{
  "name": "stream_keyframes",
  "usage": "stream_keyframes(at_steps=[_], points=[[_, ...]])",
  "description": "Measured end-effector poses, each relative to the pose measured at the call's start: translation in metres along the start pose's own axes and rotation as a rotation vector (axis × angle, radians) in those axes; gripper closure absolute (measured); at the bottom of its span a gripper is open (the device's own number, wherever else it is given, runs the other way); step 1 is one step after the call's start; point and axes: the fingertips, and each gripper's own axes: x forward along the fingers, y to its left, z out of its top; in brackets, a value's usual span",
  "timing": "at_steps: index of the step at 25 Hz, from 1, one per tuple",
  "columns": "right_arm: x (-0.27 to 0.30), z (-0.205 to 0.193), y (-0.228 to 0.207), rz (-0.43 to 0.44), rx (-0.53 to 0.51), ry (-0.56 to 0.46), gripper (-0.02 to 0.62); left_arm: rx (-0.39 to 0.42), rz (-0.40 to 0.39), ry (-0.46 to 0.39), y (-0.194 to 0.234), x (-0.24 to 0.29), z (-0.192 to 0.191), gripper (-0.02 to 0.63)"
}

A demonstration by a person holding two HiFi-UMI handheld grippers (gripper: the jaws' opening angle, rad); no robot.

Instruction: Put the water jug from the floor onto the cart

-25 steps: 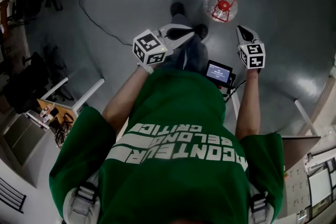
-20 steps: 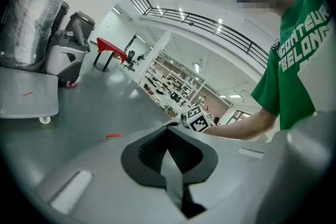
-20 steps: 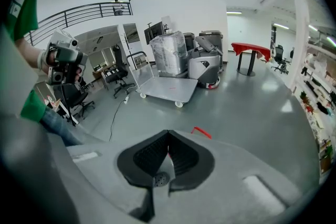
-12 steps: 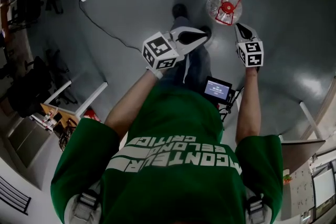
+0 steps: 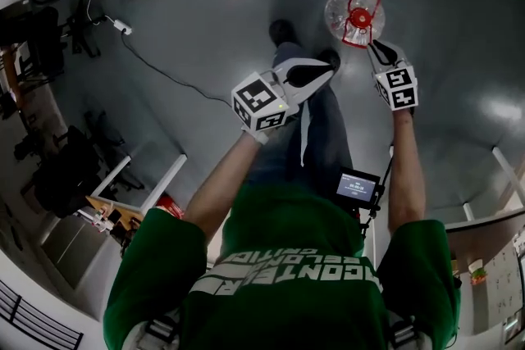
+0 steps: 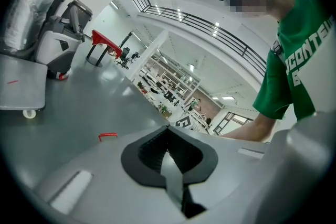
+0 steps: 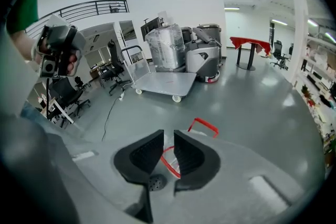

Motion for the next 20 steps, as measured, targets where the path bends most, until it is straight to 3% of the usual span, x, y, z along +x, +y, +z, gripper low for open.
stream_keyframes(at_steps=[6,13,20], points=[[0.025,-0.013,-0.012,-0.025,0.022,0.024,0.520,-0.048,-0.004,-0.018,0.015,0.008,-0.018,0.597],[0.059,-0.029,-0.022,-0.068,0.042,0.082,0.425,-0.094,-0.027,-0.027,0.025,0.017,-0.030,0.597],[0.080,-0.039,-0.045,-0.141,0.163,0.062,0.358,-0.114,-0.113,-0.025,0.010,0.037,-0.024,0.597]])
